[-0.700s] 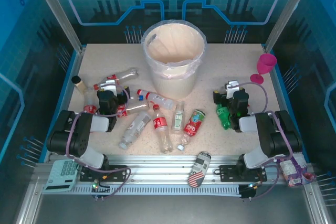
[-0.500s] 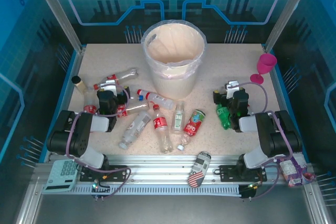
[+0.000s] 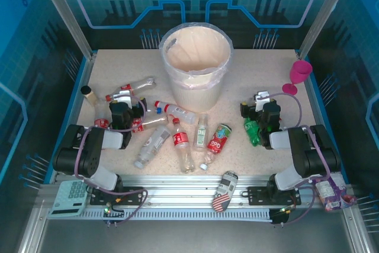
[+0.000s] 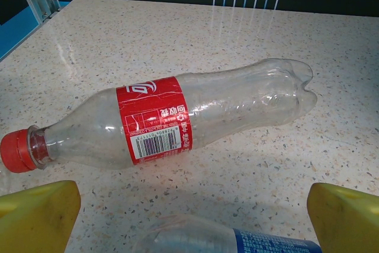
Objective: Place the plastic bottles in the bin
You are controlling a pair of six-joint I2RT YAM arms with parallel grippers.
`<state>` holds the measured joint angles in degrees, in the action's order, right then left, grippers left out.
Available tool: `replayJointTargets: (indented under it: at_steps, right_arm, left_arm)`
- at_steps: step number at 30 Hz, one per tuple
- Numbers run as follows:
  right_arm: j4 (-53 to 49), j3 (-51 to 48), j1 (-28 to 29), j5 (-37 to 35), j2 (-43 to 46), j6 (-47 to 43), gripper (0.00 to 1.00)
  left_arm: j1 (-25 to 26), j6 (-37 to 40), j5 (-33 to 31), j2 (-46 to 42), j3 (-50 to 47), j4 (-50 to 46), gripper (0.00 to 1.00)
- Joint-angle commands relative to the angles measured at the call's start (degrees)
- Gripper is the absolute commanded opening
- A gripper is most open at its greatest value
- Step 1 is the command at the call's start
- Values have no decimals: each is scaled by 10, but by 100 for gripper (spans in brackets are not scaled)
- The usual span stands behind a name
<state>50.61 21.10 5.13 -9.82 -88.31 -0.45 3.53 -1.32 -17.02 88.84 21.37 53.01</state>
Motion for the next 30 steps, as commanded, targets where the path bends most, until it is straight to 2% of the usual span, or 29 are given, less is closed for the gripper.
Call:
replayJointTargets:
  at_steps: [1,8,14,17,20,22,24,27,30]
  right_arm:
    - [10,14,-8,12,0,7,100]
    - [10,14,-14,26,1,10,100]
    - [8,14,-16,30,1,11,100]
    - [-40,28,-22,19,32,24,100]
    - [-146,60,-25,12,91,30,100]
    - [-273,102,-28,18,145,35,100]
    - [-405,155,-28,12,182,37,100]
    - [-604,240,-33,-1,196,51,100]
    - [-789,324,-39,-4,179,71,100]
  left_arm:
    - [-6,6,11,2,-3,18,99]
    - [-7,5,15,3,-1,15,99]
    - [-23,-3,49,-1,2,5,99]
    - [-23,-3,41,-30,21,-58,99]
    - [-22,-11,20,-108,59,-186,99]
    - [-18,-9,10,-168,74,-235,99]
    - [-18,-24,-7,-221,115,-330,99]
    - [-18,-62,-25,-266,205,-500,99]
    - [-18,-100,-3,-264,316,-682,99]
